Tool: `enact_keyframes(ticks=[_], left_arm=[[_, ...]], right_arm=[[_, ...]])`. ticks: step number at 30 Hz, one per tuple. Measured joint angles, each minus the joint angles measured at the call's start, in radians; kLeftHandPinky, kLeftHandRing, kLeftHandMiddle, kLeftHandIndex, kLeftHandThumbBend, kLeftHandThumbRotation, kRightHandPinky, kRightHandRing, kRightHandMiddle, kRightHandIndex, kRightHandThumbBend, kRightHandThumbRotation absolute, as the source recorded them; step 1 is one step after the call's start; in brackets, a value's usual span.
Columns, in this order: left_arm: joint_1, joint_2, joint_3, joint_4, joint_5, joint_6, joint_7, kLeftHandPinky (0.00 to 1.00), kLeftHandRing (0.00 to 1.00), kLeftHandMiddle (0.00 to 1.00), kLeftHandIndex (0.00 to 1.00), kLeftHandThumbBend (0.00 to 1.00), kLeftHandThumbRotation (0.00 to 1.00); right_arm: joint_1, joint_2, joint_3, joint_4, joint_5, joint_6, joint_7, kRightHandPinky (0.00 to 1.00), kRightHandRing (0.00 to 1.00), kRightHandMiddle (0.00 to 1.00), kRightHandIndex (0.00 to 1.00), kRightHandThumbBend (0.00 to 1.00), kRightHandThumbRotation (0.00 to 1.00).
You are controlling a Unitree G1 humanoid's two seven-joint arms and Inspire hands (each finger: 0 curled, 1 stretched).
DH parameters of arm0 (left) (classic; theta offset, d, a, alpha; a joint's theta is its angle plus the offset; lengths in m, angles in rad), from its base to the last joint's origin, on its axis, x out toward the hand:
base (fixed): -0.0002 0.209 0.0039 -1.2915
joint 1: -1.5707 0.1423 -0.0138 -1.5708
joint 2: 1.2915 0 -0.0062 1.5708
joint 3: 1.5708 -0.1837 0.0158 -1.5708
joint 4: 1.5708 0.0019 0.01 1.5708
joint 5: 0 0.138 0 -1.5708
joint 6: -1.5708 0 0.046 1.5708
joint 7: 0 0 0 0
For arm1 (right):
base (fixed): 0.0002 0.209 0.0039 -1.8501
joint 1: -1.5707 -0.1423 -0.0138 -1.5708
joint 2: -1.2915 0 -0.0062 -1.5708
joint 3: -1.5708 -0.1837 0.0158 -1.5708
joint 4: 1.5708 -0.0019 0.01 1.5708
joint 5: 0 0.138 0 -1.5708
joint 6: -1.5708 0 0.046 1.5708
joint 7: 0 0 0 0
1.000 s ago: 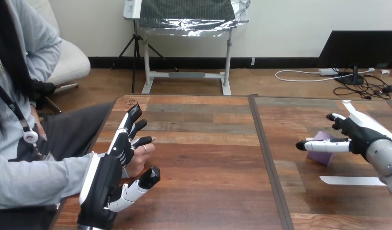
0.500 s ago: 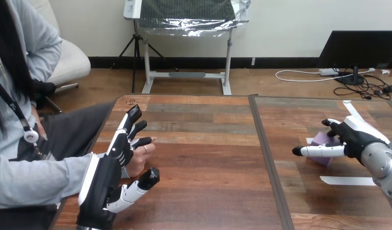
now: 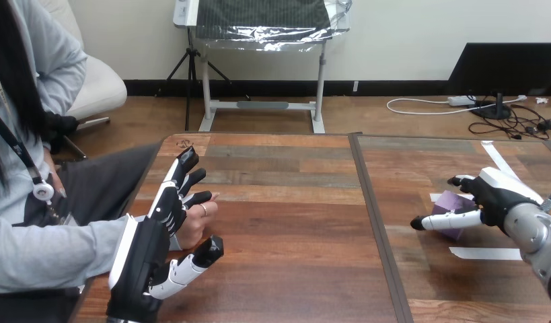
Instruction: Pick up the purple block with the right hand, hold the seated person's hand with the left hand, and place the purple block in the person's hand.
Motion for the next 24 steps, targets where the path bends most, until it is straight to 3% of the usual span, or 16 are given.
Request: enact_keyframes(ticks=[6,15,18,24], left_arm=[[0.0,0.0,0.0,0.0,-0.011,0.0,-0.014,0.81,0.92,0.96,0.95,1.0,0.72],[0.0,0.0,0.001,0.0,-0.012,-0.002,-0.017,0.8,0.9,0.95,0.95,1.0,0.73],[0.0,0.0,0.001,0.0,-0.011,-0.002,-0.017,0.8,0.9,0.95,0.95,1.0,0.73],[0.0,0.0,0.001,0.0,-0.012,-0.002,-0.018,0.8,0.91,0.95,0.95,1.0,0.73]], right_arm=[[0.0,0.008,0.0,0.0,0.0,0.002,0.0,0.84,0.92,0.94,0.92,1.0,0.54],[0.0,0.022,0.0,0.0,0.0,0.007,-0.001,0.73,0.85,0.85,0.92,1.0,0.5],[0.0,0.025,0.0,0.0,0.0,0.013,-0.001,0.63,0.74,0.76,0.92,1.0,0.48],[-0.001,0.025,-0.005,0.0,0.006,0.014,-0.006,0.36,0.41,0.47,0.91,1.0,0.46]])
